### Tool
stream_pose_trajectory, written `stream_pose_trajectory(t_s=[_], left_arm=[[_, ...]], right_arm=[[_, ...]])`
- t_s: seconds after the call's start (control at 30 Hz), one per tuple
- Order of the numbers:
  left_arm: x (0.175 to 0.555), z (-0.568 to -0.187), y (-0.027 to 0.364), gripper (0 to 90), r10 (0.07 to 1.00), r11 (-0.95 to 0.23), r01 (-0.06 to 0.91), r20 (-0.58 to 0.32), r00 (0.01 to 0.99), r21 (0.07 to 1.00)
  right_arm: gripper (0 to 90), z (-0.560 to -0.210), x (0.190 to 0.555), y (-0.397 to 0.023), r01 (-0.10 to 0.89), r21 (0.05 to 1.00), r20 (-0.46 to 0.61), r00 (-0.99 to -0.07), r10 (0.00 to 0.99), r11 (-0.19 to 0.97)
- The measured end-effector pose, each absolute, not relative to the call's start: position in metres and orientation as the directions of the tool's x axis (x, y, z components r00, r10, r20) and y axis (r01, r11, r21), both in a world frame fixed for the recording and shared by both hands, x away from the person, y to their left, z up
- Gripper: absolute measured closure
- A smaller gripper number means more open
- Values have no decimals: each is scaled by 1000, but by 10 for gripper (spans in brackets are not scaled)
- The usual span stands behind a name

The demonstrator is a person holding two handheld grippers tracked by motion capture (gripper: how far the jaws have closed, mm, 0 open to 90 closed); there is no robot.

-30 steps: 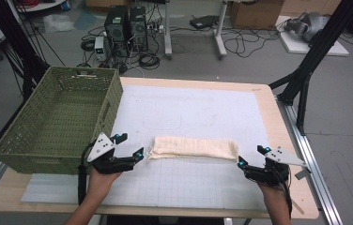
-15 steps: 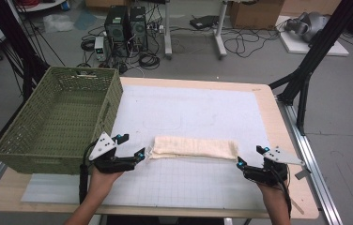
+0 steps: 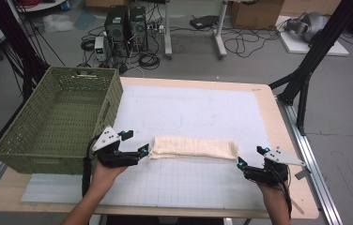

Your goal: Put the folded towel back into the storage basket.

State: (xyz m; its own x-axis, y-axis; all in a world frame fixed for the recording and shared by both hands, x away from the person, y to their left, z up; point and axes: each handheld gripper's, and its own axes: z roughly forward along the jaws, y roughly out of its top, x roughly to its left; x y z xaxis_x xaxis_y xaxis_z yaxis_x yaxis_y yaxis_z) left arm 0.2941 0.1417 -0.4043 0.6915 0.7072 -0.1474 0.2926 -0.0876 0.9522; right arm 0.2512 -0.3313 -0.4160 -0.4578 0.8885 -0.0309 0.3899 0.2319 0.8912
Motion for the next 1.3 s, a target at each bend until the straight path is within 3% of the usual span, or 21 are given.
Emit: stream_pose_trajectory(t_s=[0.63, 0.93, 1.3], left_arm=[[327, -394, 105, 196, 695, -171, 356, -144, 705, 919], [348, -412, 98, 200, 738, -215, 465, -169, 654, 859], [358, -432, 86, 280, 723, -293, 553, -198, 662, 780]], right_arm=[[154, -418, 253, -333, 397, 889, -24, -458, 888, 229], [154, -419, 255, -333, 399, 886, -29, -464, 885, 238], [155, -420, 257, -331, 404, 880, -29, -476, 879, 248]])
